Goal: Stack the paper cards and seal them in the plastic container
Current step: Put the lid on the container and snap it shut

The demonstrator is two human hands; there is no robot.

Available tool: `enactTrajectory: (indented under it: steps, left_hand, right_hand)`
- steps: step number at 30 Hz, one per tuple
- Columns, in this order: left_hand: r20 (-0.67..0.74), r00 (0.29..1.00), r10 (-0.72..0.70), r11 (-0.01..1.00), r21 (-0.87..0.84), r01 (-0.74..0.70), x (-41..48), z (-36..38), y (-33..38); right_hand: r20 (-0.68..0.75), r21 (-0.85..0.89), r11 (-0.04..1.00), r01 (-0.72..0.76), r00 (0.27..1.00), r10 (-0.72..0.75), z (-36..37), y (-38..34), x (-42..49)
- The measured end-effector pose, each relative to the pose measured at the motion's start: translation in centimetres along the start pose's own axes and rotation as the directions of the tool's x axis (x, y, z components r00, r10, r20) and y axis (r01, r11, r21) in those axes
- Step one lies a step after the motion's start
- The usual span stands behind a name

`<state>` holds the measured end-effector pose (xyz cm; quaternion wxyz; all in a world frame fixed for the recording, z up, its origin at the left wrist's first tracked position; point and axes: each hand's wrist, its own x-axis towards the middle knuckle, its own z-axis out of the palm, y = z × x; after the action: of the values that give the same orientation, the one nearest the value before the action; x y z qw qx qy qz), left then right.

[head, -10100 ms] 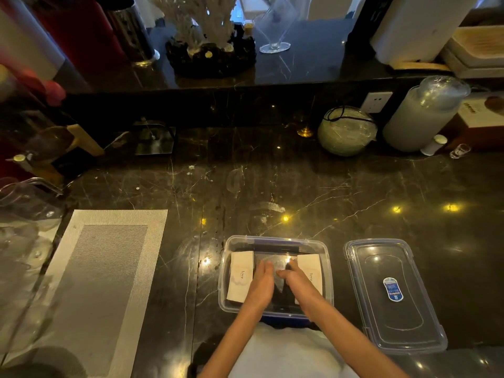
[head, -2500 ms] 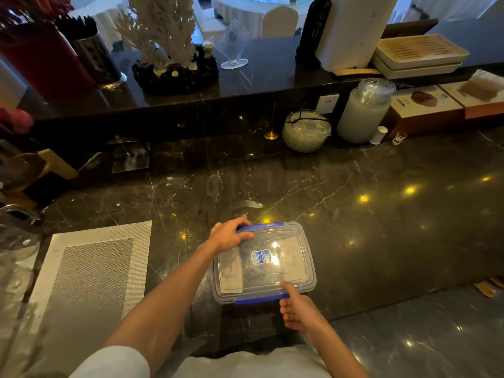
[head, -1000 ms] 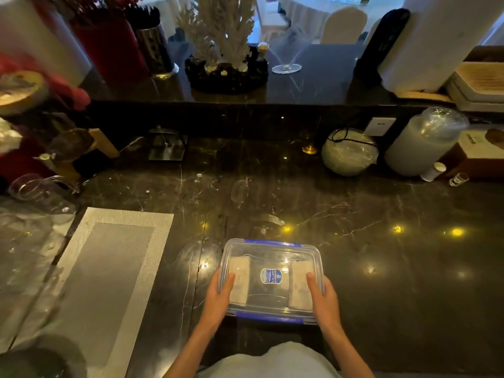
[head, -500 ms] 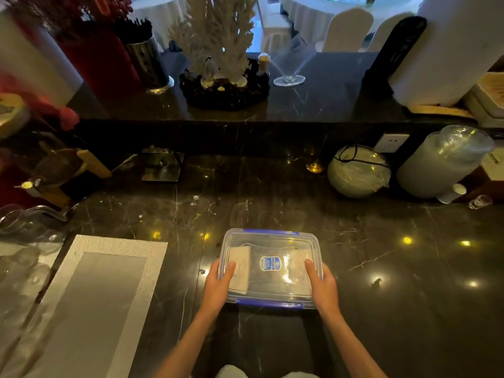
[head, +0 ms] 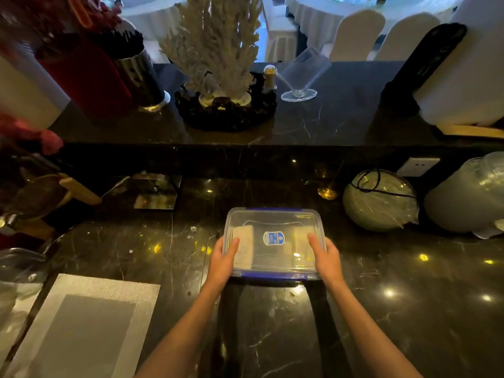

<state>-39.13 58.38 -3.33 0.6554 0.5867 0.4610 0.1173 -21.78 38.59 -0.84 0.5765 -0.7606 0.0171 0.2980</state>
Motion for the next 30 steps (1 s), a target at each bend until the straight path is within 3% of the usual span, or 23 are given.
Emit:
enactTrajectory:
  steps: [13,24,28,30]
  left_hand:
    - [-0.004,1.0,0.024,0.997,-0.079,-0.024,9.8,2.2,5.1]
    - [-0.006,1.0,0.029,0.994,-0.103,-0.029,10.8,2.5,5.6]
    - [-0.012,1.0,0.017,0.998,-0.056,-0.018,10.6,2.5,6.1]
    - [-0.025,1.0,0.019,0.999,0.036,-0.018,10.3,2.4,6.6]
  right_hand:
    - [0.01,0.017,1.0,0.015,1.0,-0.015,2.6,-4.7,9.8]
    - [0.004,0.055,0.997,-0.047,0.999,0.047,3.0,-4.6,11.9]
    - [-0.015,0.027,0.998,-0.057,0.998,0.058,2.9,-5.1,11.3]
    - [-0.079,-0.079,0.997,-0.011,0.997,0.004,3.0,-5.7,10.6]
